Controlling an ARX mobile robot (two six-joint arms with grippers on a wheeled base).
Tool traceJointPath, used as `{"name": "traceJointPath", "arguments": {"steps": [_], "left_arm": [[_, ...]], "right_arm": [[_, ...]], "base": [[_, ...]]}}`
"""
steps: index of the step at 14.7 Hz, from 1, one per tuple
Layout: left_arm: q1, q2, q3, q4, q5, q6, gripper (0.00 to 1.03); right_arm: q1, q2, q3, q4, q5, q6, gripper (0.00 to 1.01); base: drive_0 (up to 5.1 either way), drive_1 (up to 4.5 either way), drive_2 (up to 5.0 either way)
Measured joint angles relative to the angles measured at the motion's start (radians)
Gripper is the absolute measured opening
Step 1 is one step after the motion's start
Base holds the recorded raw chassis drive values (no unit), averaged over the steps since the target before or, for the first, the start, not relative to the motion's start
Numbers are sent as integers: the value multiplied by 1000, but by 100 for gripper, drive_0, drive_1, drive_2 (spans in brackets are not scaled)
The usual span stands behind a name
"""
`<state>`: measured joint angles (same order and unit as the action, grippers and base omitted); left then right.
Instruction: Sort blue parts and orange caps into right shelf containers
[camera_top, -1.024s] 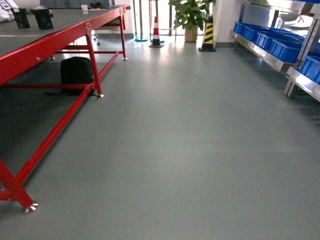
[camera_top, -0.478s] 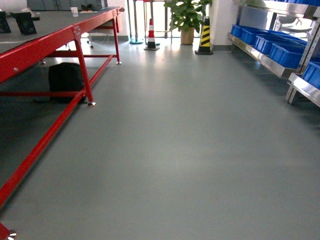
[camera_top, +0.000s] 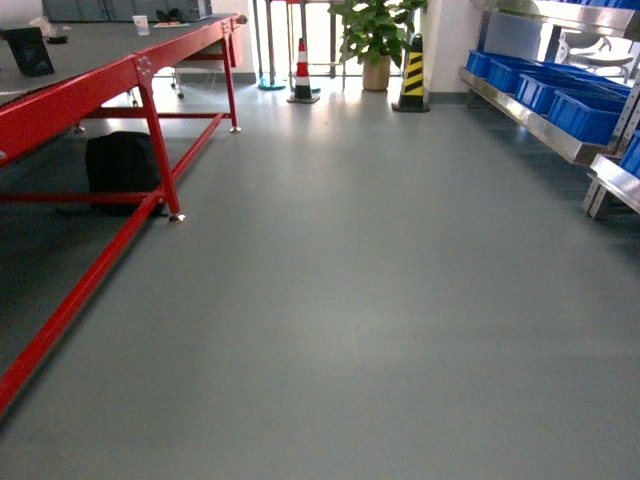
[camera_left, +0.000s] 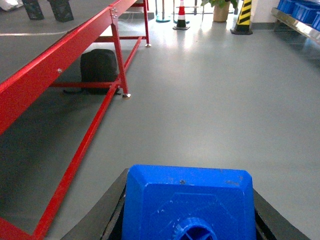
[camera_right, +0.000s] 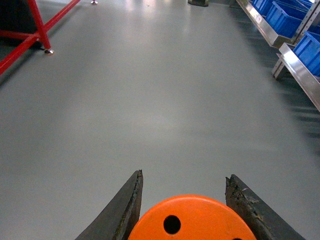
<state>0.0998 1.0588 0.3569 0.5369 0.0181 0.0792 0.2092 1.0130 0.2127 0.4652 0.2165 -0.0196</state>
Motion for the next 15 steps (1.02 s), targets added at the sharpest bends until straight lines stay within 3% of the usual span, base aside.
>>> {"name": "traceJointPath", "arguments": {"steps": [15], "left_arm": [[-1, 1, 0, 3, 0, 0, 44]], "right_arm": [[0, 0, 0, 1, 1, 0, 43]], "base": [[-4, 425, -432]]}}
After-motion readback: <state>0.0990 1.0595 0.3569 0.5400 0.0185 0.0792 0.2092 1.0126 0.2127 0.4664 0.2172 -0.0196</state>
